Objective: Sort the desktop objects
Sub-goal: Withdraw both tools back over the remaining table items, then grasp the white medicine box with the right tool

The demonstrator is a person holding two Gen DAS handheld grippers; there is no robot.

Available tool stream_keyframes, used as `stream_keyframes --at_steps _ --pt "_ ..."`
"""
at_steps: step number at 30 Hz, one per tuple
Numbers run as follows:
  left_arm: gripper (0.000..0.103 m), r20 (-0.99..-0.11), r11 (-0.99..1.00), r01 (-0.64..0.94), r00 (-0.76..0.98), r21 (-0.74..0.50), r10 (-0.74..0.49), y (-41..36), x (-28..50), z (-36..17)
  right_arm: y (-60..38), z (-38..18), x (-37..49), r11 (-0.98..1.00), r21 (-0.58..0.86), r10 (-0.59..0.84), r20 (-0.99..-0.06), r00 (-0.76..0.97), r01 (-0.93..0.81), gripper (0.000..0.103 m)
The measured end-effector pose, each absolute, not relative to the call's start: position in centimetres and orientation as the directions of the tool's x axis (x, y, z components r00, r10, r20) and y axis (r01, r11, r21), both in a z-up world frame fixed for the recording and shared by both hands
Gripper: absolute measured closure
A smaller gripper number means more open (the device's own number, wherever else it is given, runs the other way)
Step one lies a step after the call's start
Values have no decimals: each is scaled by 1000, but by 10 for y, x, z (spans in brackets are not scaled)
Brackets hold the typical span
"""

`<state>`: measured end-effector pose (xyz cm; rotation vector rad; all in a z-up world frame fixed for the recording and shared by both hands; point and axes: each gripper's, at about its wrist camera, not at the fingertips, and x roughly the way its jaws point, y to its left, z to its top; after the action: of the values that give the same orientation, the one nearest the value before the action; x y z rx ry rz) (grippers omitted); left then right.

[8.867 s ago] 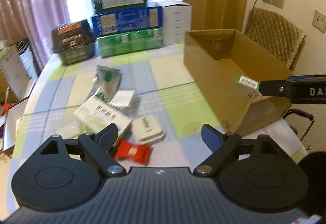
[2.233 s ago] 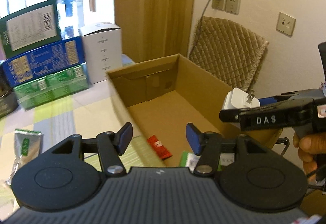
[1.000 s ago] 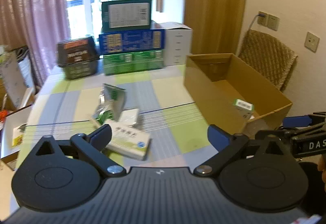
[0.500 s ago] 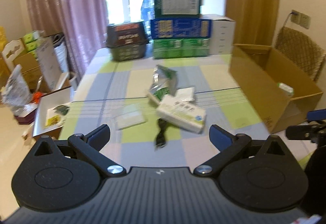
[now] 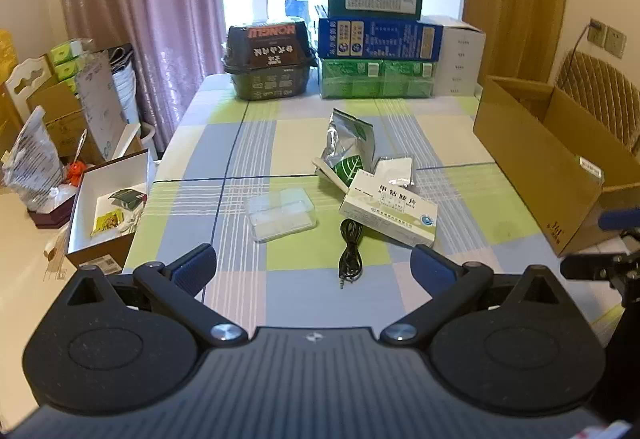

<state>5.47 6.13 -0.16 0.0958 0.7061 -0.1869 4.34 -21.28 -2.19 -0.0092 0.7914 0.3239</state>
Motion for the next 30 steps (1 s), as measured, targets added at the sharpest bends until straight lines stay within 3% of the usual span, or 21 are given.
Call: stream_keyframes --at_steps 8,12,20,24,30 --pt "5 -688 948 317 696 40 -204 47 93 -33 -199 -46 90 908 53 327 -708 626 -415 2" --pt "31 -729 924 378 648 56 -221 37 115 -58 -194 -61 116 874 24 354 -717 600 -486 2" --pt "36 -764 891 451 591 48 -258 26 153 -97 -180 -97 162 807 4 389 -756 526 -591 3" --pt "60 -791 878 475 558 56 -252 23 169 -110 -171 -114 183 780 -13 390 -772 502 -625 7" --pt "61 -802 866 498 534 41 -268 20 182 -124 -155 -134 207 739 -39 390 -789 475 -673 18"
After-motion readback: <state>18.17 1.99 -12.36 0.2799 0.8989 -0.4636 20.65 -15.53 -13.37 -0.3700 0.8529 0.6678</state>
